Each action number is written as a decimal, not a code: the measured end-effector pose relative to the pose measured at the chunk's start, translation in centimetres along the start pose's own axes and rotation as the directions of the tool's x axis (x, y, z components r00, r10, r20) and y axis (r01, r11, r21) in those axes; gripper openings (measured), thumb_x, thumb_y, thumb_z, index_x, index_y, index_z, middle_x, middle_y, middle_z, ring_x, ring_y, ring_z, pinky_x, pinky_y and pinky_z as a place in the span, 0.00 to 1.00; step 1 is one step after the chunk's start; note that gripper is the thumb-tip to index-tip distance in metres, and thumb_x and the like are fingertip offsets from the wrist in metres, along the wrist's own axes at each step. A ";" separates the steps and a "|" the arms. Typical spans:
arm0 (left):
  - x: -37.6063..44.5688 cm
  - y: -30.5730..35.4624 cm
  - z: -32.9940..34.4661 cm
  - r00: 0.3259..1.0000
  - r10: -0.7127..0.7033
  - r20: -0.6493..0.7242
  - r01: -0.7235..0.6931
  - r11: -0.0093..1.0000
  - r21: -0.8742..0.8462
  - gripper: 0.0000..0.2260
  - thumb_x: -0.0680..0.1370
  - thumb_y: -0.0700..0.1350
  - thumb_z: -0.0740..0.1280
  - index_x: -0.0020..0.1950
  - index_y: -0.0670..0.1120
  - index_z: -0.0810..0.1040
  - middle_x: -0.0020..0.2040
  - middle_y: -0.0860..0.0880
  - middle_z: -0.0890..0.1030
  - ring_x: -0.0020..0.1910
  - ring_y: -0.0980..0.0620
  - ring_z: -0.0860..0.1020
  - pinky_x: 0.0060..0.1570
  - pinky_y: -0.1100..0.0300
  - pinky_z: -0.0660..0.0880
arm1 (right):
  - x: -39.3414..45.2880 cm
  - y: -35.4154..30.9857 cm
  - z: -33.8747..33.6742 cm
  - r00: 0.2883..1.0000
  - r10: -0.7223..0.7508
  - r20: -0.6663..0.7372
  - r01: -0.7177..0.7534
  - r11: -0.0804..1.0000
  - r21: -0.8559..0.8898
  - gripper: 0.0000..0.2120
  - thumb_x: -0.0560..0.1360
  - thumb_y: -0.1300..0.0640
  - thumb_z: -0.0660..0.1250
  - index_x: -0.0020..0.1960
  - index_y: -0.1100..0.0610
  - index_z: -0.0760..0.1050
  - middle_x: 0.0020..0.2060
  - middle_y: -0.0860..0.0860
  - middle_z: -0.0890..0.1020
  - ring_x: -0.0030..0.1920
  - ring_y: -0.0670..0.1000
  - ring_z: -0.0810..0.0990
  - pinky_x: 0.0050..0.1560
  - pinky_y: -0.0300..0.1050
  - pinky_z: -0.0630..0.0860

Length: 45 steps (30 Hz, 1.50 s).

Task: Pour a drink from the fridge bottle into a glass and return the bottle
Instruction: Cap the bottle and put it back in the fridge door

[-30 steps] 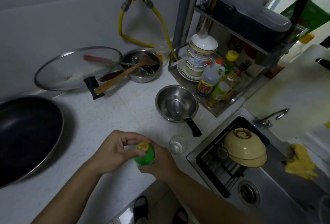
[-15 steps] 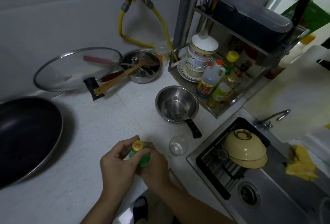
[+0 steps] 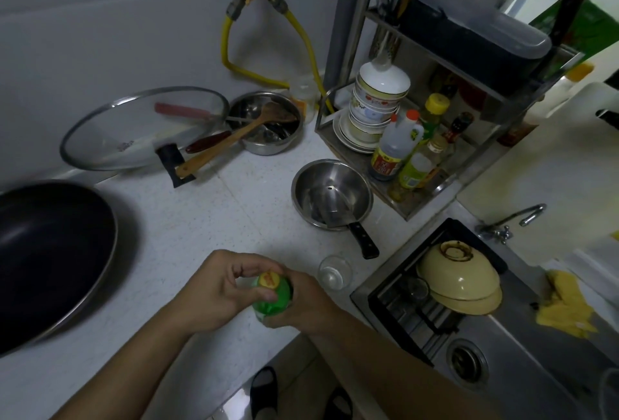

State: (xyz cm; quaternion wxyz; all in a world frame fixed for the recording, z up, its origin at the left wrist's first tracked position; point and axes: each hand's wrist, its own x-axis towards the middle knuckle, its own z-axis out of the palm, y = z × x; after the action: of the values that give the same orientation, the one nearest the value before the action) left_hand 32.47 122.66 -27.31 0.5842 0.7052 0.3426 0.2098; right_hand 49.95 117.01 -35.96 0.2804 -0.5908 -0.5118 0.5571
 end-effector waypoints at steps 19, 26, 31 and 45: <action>-2.3 0.0 5.4 0.780 0.012 -0.625 0.062 0.993 0.096 0.14 0.64 0.51 0.76 0.49 0.52 0.85 0.49 0.70 0.82 0.47 0.69 0.81 0.48 0.75 0.76 | -1.0 0.6 4.3 0.966 0.038 -0.257 -0.030 0.999 0.036 0.23 0.67 0.51 0.77 0.60 0.44 0.75 0.52 0.42 0.83 0.53 0.41 0.82 0.55 0.40 0.80; -2.1 -0.4 3.6 0.901 0.050 -0.431 -0.006 0.995 0.102 0.13 0.67 0.46 0.74 0.51 0.49 0.85 0.49 0.64 0.84 0.49 0.66 0.82 0.50 0.73 0.77 | 0.1 1.1 1.3 0.998 0.021 -0.066 -0.018 0.999 0.042 0.26 0.64 0.59 0.80 0.59 0.46 0.78 0.55 0.48 0.84 0.55 0.49 0.83 0.57 0.52 0.82; -0.6 -0.3 1.2 0.976 0.037 -0.213 -0.015 0.995 0.100 0.11 0.69 0.46 0.76 0.52 0.51 0.85 0.48 0.60 0.86 0.49 0.60 0.84 0.50 0.68 0.79 | 1.0 0.5 -0.1 1.000 0.004 0.029 -0.005 0.999 0.053 0.23 0.63 0.64 0.80 0.53 0.46 0.81 0.52 0.50 0.85 0.56 0.55 0.83 0.57 0.57 0.81; -0.2 -1.7 0.6 0.992 -0.045 -0.122 0.045 0.999 -0.007 0.19 0.66 0.40 0.79 0.56 0.47 0.83 0.52 0.56 0.86 0.54 0.57 0.82 0.57 0.62 0.78 | 1.1 1.3 0.4 0.999 0.020 0.026 -0.021 0.999 0.042 0.33 0.63 0.62 0.81 0.64 0.49 0.74 0.59 0.49 0.81 0.60 0.52 0.80 0.59 0.55 0.80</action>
State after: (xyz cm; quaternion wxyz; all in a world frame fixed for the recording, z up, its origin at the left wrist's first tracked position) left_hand 32.35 122.25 -29.05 0.5681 0.6821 0.3930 0.2399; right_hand 49.84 117.52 -37.64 0.2804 -0.5827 -0.4973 0.5784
